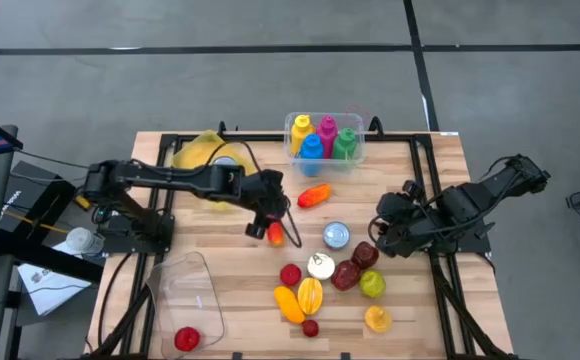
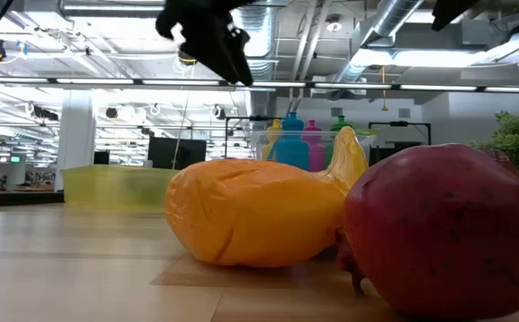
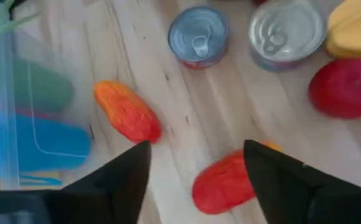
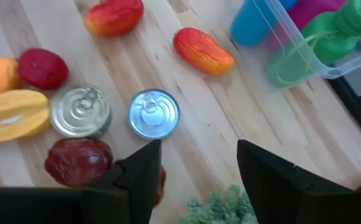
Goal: Pick & Place Food Item
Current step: Put the bottom red mango into the transparent bin
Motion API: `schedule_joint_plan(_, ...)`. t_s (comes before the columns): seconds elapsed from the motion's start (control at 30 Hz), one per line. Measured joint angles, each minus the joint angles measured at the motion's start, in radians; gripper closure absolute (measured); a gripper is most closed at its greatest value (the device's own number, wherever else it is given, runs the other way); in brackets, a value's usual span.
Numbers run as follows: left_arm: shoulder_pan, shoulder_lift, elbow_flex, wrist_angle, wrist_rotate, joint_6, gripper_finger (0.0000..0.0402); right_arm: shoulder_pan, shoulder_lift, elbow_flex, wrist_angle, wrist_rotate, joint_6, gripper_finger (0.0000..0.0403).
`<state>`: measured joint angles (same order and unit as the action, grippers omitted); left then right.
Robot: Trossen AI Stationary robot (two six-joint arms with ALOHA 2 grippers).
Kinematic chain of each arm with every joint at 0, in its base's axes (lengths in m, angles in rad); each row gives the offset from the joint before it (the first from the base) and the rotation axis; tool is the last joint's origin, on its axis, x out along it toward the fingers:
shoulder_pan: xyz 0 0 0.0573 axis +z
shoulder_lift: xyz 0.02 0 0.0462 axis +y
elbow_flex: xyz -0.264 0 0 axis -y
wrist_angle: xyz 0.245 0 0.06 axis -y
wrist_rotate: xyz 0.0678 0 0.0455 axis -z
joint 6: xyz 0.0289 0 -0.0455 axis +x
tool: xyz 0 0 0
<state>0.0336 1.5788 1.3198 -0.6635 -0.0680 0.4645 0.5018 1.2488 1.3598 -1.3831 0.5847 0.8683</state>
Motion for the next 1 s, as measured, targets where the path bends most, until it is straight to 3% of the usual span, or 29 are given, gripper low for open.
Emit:
schedule_joint_plan(0.17,0.048,0.032,-0.063,-0.003,0.049,0.108,0.0096,0.0,0.0,0.0,0.042,0.0,-0.001,0.0198)
schedule_joint_plan(0.3,0.055,0.07,-0.092,0.001,0.101,0.176,0.0076,-0.001,0.0,0.0,0.052,0.0,-0.001,0.0198)
schedule_joint_plan(0.47,0.043,0.132,-0.11,0.005,0.204,0.254,0.0076,-0.025,0.0,0.0,0.061,0.0,-0.003,0.0198)
schedule_joint_plan(0.87,0.041,0.302,-0.111,0.075,0.204,0.322,0.0088,-0.061,0.0,0.0,0.058,-0.004,-0.011,0.0198)
schedule_joint_plan(1.0,0.04,0.328,-0.112,0.092,0.154,0.317,0.0091,-0.061,0.0,0.0,0.056,-0.005,-0.013,0.0198)
